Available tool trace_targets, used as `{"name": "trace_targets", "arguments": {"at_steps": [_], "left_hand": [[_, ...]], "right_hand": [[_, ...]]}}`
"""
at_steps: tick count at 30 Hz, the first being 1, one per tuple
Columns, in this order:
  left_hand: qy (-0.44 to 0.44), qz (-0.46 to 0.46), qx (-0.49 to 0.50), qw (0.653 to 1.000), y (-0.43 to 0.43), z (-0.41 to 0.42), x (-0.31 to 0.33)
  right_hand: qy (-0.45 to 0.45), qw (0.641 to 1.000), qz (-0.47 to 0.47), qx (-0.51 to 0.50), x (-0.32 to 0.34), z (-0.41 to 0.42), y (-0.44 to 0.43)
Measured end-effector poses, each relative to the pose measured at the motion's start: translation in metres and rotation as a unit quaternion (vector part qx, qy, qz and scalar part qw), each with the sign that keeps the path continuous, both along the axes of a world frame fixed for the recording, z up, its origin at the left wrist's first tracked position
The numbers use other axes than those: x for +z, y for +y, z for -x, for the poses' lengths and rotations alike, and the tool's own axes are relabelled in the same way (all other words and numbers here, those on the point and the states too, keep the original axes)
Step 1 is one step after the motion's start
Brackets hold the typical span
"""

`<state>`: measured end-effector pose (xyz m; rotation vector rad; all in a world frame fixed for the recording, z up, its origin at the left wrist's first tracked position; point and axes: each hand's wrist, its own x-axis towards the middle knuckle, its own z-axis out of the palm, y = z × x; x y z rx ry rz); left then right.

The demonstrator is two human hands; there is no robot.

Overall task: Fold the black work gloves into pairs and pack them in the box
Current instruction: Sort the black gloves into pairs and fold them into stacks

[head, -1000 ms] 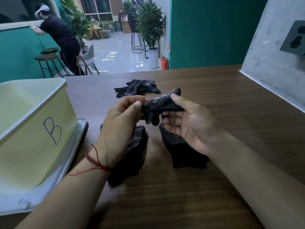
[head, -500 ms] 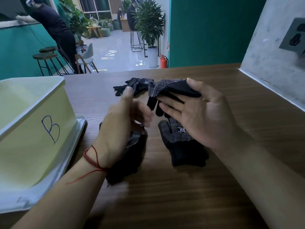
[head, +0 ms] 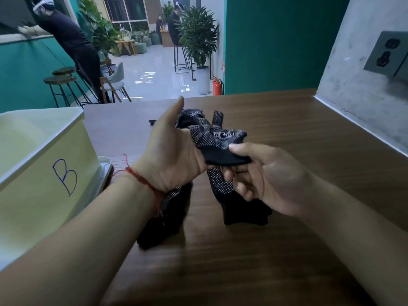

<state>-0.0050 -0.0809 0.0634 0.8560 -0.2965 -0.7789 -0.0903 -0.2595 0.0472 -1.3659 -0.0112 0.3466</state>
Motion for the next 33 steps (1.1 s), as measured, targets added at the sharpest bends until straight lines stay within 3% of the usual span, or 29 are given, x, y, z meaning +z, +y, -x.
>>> {"name": "trace_targets", "arguments": {"at_steps": [12, 18, 25, 33], "left_hand": [[0.053, 0.063, 0.081, 0.993, -0.042, -0.028, -0.014], [0.048, 0.009, 0.089, 0.995, -0.050, -0.027, -0.019], [0.093, -0.111, 0.116, 0.983, -0.059, -0.020, -0.034], [0.087, -0.189, 0.136, 0.969, -0.062, -0.018, -0.030]], "right_hand": [[0.036, 0.993, 0.112, 0.002, -0.010, -0.002, -0.031], [0.040, 0.980, 0.192, 0.020, -0.008, -0.003, -0.045], [0.081, 0.935, 0.345, 0.027, -0.015, -0.004, -0.047], [0.058, 0.913, 0.399, 0.059, -0.022, -0.006, -0.048]]}}
